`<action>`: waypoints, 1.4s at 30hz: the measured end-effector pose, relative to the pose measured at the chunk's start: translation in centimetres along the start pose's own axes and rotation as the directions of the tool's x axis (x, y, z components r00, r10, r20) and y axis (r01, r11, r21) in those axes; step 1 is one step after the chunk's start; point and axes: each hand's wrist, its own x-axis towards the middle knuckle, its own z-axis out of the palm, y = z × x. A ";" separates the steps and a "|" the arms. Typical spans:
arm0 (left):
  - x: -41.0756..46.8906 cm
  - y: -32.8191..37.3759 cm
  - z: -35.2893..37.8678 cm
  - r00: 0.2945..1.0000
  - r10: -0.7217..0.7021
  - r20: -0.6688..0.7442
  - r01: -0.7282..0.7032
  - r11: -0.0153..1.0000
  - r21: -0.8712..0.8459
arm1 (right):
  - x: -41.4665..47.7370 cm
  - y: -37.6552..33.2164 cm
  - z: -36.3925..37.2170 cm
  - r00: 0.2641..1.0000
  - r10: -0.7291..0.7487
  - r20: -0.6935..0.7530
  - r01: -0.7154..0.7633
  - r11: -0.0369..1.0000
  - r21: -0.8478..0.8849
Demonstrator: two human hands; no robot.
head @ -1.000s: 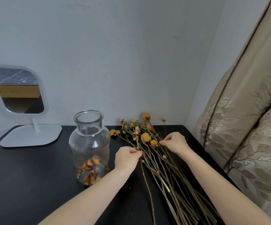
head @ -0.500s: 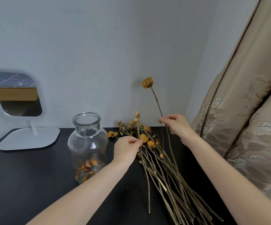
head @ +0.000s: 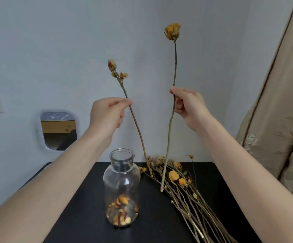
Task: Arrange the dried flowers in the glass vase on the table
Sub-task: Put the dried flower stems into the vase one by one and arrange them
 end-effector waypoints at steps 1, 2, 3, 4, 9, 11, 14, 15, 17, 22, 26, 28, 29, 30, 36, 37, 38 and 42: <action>0.6 0.7 -0.9 0.999 0.021 -0.027 -0.021 1.000 0.006 | 0.1 -0.5 0.9 1.000 -0.017 0.009 0.016 0.999 0.029; 1.2 1.2 -1.7 0.998 0.040 -0.049 -0.039 0.999 0.017 | 0.3 -0.8 1.6 0.999 -0.032 0.017 0.031 0.998 0.059; 1.7 1.6 -2.4 0.996 0.057 -0.067 -0.055 0.998 0.028 | 0.4 -1.2 2.3 0.999 -0.047 0.025 0.045 0.995 0.088; 2.2 1.9 -3.0 0.994 0.073 -0.082 -0.070 0.997 0.040 | 0.5 -1.4 2.9 0.998 -0.063 0.032 0.059 0.992 0.112; 3.7 1.9 -4.6 0.985 0.116 -0.125 -0.105 0.990 0.090 | 1.2 -2.1 4.9 0.991 -0.124 0.041 0.116 0.979 0.167; 3.9 1.5 -4.8 0.985 0.123 -0.122 -0.110 0.988 0.105 | 1.6 -2.4 5.3 0.990 -0.137 0.034 0.128 0.973 0.190; 4.0 0.3 -4.7 0.986 0.124 -0.107 -0.110 0.985 0.132 | 1.8 -2.2 5.7 0.990 -0.137 0.029 0.129 0.973 0.193; 4.0 -0.2 -4.6 0.988 0.119 -0.100 -0.104 0.984 0.141 | 1.8 -1.9 5.9 0.991 -0.133 0.025 0.125 0.973 0.193; 3.9 -1.3 -4.4 0.991 0.103 -0.085 -0.089 0.983 0.158 | 1.9 -1.3 6.1 0.992 -0.124 0.017 0.118 0.975 0.190; 3.5 -4.0 -4.2 0.997 0.060 -0.048 -0.050 0.981 0.188 | 2.3 0.3 6.3 0.993 -0.116 0.025 0.112 0.987 0.115; 2.6 -6.3 -4.1 1.000 -0.003 -0.002 0.003 0.980 0.199 | 1.5 2.9 6.7 0.995 -0.074 0.061 0.074 0.997 0.005; 2.1 -7.2 -4.2 0.999 -0.035 0.025 0.029 0.976 0.215 | 0.6 4.3 6.8 0.994 -0.047 0.096 0.051 0.998 -0.038; 1.8 -7.6 -4.2 0.998 -0.051 0.041 0.041 0.973 0.229 | 0.1 5.0 6.8 0.992 -0.037 0.118 0.045 0.997 -0.066; 1.6 -8.0 -4.3 0.996 -0.068 0.053 0.053 0.969 0.242 | -0.4 5.6 6.7 0.990 -0.030 0.141 0.044 0.994 -0.097; 0.6 -9.5 -4.5 0.989 -0.128 0.076 0.098 0.943 0.318 | -3.1 9.0 6.3 0.962 0.025 0.272 0.068 0.942 -0.327; 0.4 -9.7 -4.5 0.988 -0.135 0.075 0.104 0.939 0.328 | -3.4 9.3 6.3 0.957 0.036 0.287 0.073 0.929 -0.362; 0.3 -9.9 -4.4 0.987 -0.141 0.075 0.108 0.936 0.336 | -3.6 9.6 6.3 0.953 0.049 0.298 0.075 0.917 -0.391; 0.1 -10.3 -4.3 0.981 -0.172 0.092 0.130 0.927 0.351 | -4.0 10.5 6.3 0.945 0.091 0.314 0.077 0.870 -0.486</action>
